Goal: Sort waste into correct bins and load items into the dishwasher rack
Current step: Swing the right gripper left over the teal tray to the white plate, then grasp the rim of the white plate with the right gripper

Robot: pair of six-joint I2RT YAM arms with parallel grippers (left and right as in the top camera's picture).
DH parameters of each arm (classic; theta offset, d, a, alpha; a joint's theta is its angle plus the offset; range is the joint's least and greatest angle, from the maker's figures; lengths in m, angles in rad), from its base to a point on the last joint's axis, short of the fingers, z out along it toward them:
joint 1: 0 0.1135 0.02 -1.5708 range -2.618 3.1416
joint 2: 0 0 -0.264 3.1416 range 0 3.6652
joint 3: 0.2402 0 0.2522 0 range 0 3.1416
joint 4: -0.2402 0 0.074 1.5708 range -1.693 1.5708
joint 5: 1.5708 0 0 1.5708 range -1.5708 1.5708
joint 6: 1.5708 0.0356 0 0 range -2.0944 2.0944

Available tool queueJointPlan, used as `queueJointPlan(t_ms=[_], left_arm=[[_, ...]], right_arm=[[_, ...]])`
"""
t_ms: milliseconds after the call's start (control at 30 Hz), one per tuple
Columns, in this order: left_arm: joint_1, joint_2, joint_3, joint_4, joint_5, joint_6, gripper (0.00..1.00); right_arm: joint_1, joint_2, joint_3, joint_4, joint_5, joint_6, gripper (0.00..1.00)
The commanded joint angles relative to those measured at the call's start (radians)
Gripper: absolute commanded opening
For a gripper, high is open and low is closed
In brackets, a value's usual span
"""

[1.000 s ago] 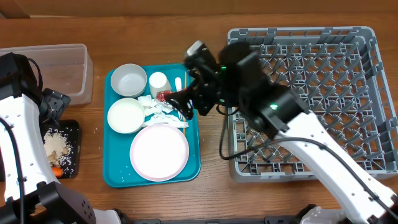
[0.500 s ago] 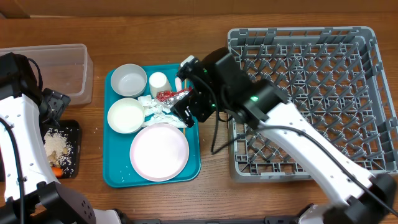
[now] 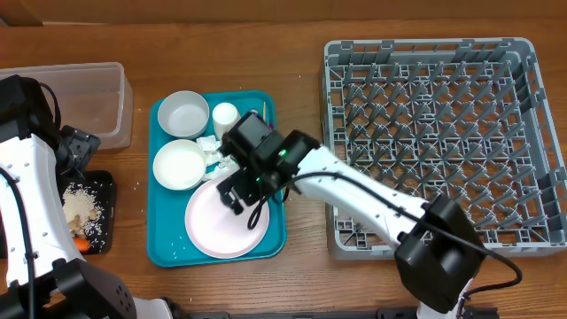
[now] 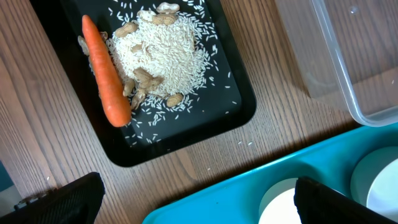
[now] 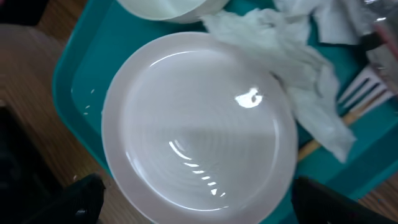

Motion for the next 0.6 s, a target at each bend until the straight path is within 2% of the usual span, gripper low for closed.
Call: queueJointPlan(t_ms=[0, 100, 233, 567], left_arm=[[0.0, 0.002, -0.004, 0.0, -0.014, -0.01, 1.0], [0.0, 0.002, -0.004, 0.0, -0.014, -0.01, 0.99], [0.0, 0.002, -0.004, 0.0, -0.014, -0.01, 1.0], [0.0, 0.002, -0.004, 0.0, -0.014, -0.01, 1.0]], right_arm=[[0.031, 0.002, 0.019, 0.01, -0.012, 0.015, 1.0], [0.034, 0.012, 0.019, 0.009, 0.055, 0.018, 0.98], [0.025, 0.04, 0.019, -0.005, 0.208, 0.12, 0.98], [0.013, 0.122, 0.019, 0.004, 0.194, 0.159, 0.94]])
